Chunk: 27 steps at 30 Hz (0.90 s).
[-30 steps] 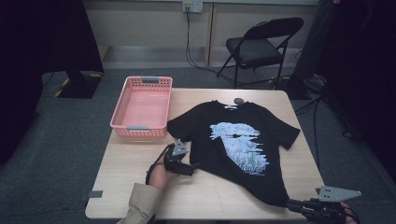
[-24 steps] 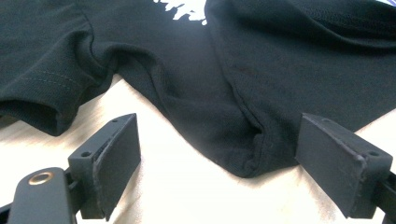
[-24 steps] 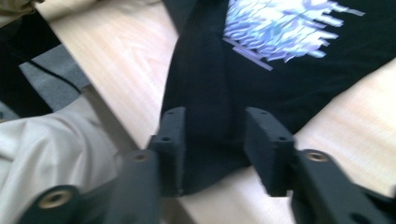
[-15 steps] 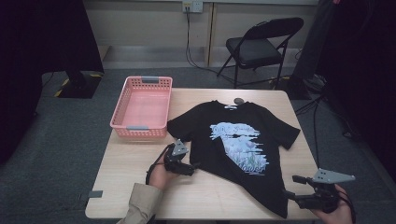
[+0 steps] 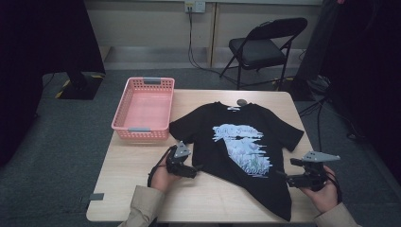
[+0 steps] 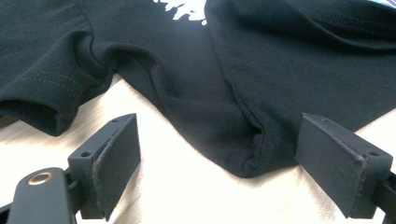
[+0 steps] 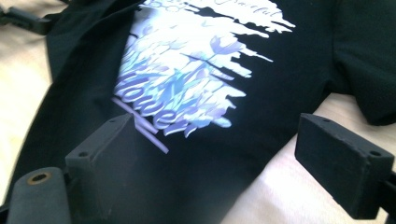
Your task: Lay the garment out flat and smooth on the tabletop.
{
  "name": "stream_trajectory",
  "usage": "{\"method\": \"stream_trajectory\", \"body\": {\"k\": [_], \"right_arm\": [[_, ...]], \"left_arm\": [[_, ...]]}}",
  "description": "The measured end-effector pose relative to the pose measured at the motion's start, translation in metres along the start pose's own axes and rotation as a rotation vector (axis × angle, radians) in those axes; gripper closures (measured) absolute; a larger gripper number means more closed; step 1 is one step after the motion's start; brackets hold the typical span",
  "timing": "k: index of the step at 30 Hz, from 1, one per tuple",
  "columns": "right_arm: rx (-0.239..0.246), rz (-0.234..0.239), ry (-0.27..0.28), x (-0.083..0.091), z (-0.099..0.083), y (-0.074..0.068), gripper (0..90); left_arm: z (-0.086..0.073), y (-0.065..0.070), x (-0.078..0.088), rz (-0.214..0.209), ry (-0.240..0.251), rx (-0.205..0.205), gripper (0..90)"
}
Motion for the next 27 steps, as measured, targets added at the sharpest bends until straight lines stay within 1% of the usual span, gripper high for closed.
{"method": "stream_trajectory", "body": {"k": [2,3,4,6,8,11,12,14,15,18,22,25,27], "right_arm": [[-0.001,-0.006,0.0,-0.007,0.002,0.002,11.8],[-0.007,-0.015,-0.003,-0.013,0.004,0.003,11.6],[-0.007,-0.015,-0.003,-0.013,0.004,0.003,11.6],[0.003,-0.022,-0.006,-0.02,0.006,0.004,11.3],[0.013,-0.042,-0.014,-0.026,0.007,0.006,11.2],[0.013,-0.054,-0.023,-0.036,0.008,0.008,11.0],[0.02,-0.069,-0.028,-0.042,0.007,0.011,10.8],[0.02,-0.078,-0.03,-0.045,0.007,0.012,10.8],[0.023,-0.081,-0.039,-0.05,0.006,0.015,10.9],[0.031,-0.093,-0.041,-0.054,0.004,0.018,10.8],[0.042,-0.1,-0.061,-0.061,-0.001,0.021,10.9],[0.054,-0.112,-0.074,-0.063,-0.004,0.023,10.8],[0.052,-0.11,-0.077,-0.063,-0.005,0.024,10.8]], "left_arm": [[0.0,0.0,0.0,0.0,0.0,0.0,13.8],[0.0,0.0,0.0,0.0,0.0,0.0,13.8],[0.0,0.0,0.0,0.0,0.0,0.0,13.8],[0.0,0.0,0.0,0.0,0.0,0.0,13.8],[0.0,0.0,0.0,0.0,-0.001,-0.001,13.8],[0.0,0.0,0.0,-0.001,-0.002,-0.001,13.8],[0.0,0.0,0.0,-0.001,-0.002,-0.001,13.7],[0.0,0.0,0.0,-0.001,-0.003,-0.002,13.7],[0.0,0.0,0.0,0.0,-0.002,-0.001,13.7],[0.0,0.0,0.0,0.0,-0.003,-0.002,13.7],[0.0,0.0,0.0,0.0,-0.003,-0.002,13.7],[0.0,0.0,0.0,0.0,-0.003,-0.003,13.7],[0.0,0.0,0.0,0.0,-0.004,-0.003,13.7]]}}
Point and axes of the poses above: each handheld gripper's, and its own axes: x roughly backward along the jaws, z roughly out of its top, y roughly to its right, the point moved 6 cm from there along -x, roughly forward along the jaws, and after that the axes turned 9 degrees about -z, right-handed, at the moved point
